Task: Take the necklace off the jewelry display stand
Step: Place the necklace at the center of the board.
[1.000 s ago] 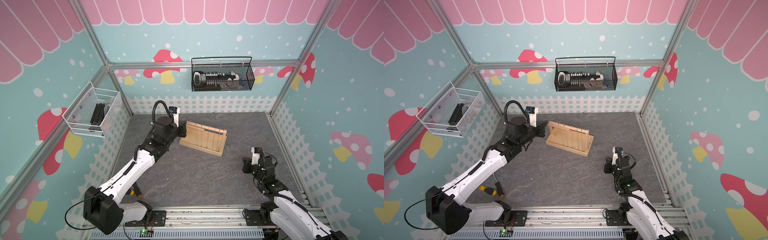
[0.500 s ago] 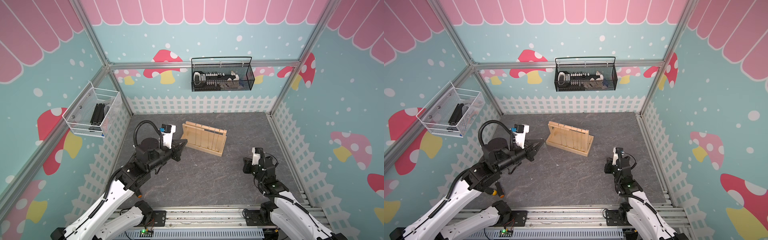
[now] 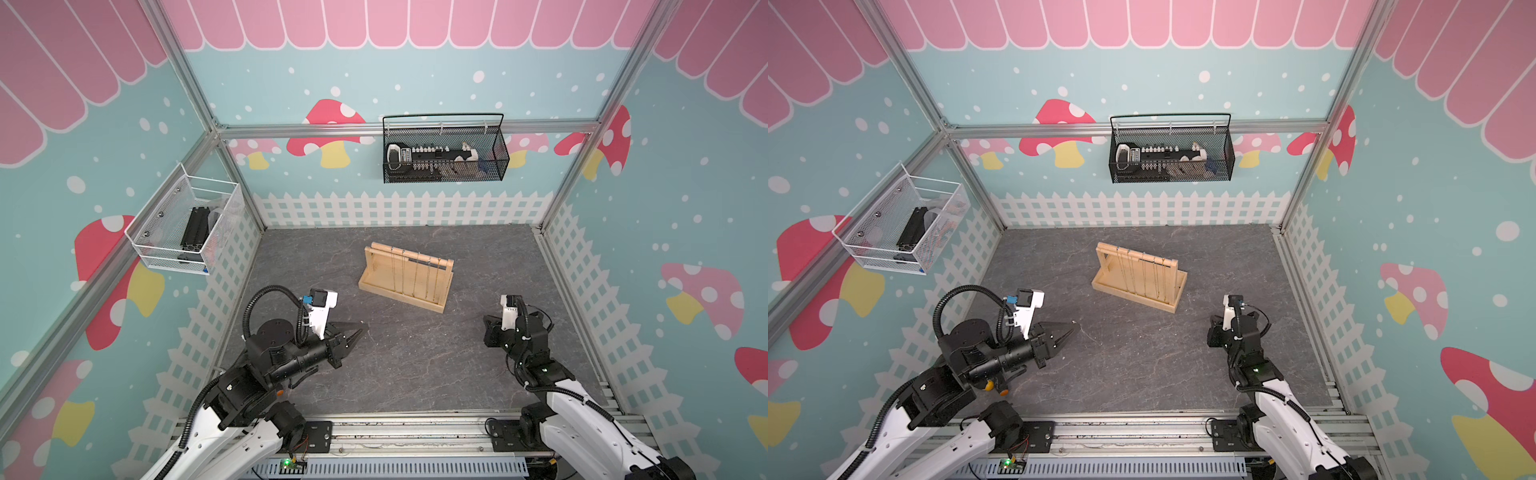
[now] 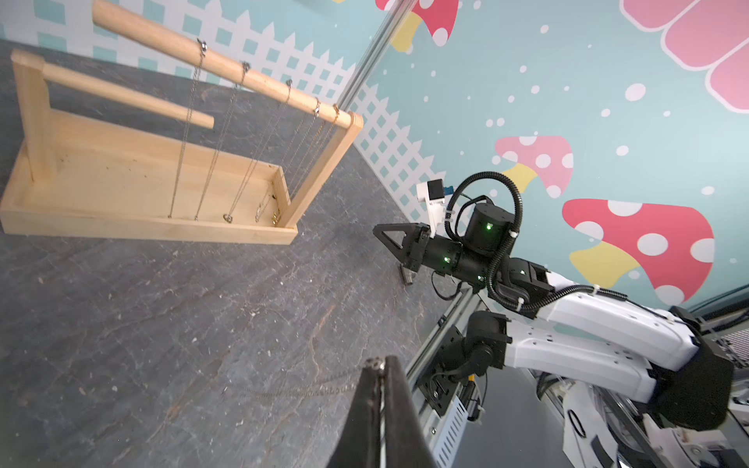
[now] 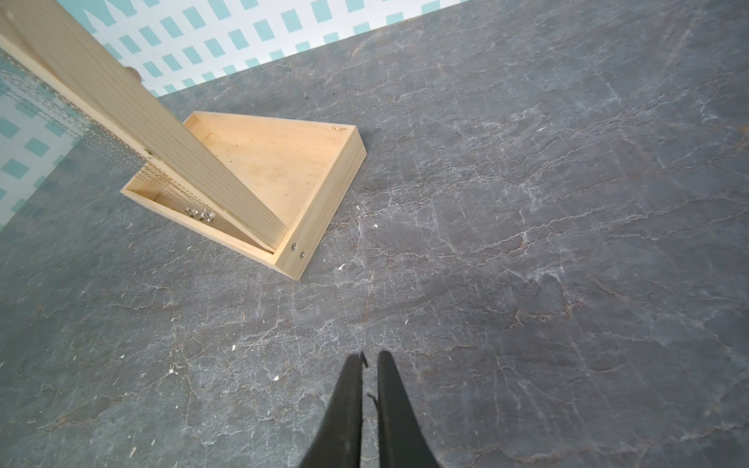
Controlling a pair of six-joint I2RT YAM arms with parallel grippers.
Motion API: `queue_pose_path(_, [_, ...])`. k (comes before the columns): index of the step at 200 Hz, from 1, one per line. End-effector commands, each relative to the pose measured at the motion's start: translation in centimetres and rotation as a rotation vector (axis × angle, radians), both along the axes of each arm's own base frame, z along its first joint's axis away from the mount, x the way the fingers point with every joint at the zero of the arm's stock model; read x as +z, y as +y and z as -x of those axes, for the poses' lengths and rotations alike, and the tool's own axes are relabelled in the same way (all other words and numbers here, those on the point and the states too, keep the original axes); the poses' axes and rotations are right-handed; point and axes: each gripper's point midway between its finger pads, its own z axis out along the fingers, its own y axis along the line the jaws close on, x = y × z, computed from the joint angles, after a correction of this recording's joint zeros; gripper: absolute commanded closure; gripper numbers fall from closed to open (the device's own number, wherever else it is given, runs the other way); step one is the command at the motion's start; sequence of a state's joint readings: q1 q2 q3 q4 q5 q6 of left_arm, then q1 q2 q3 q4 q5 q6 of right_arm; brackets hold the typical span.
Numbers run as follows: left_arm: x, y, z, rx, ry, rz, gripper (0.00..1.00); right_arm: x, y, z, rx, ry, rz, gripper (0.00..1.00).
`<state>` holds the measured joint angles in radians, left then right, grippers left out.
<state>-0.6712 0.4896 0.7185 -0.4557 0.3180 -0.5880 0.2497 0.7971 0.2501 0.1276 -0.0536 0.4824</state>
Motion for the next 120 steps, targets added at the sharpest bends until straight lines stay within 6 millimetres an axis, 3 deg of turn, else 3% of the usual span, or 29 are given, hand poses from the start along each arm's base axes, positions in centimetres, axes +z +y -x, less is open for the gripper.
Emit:
queue_pose_path(1, [-2.2,0.3,1.1,-0.008,0.102,0.012,1.00,-0.1,0.4,-0.1,0.021,-0.011,-0.007,0.88])
queue_pose_path(81, [-6.2,1.7,3.7,-0.017,0.194,0.049,1.00,1.4,0.0,0.2,0.004,-0.067,-0.004,0.88])
queue_pose_path(120, [-6.4,2.0,4.3,-0.017,0.215,0.097,1.00,1.3,0.0,0.2,0.004,-0.066,-0.002,0.88])
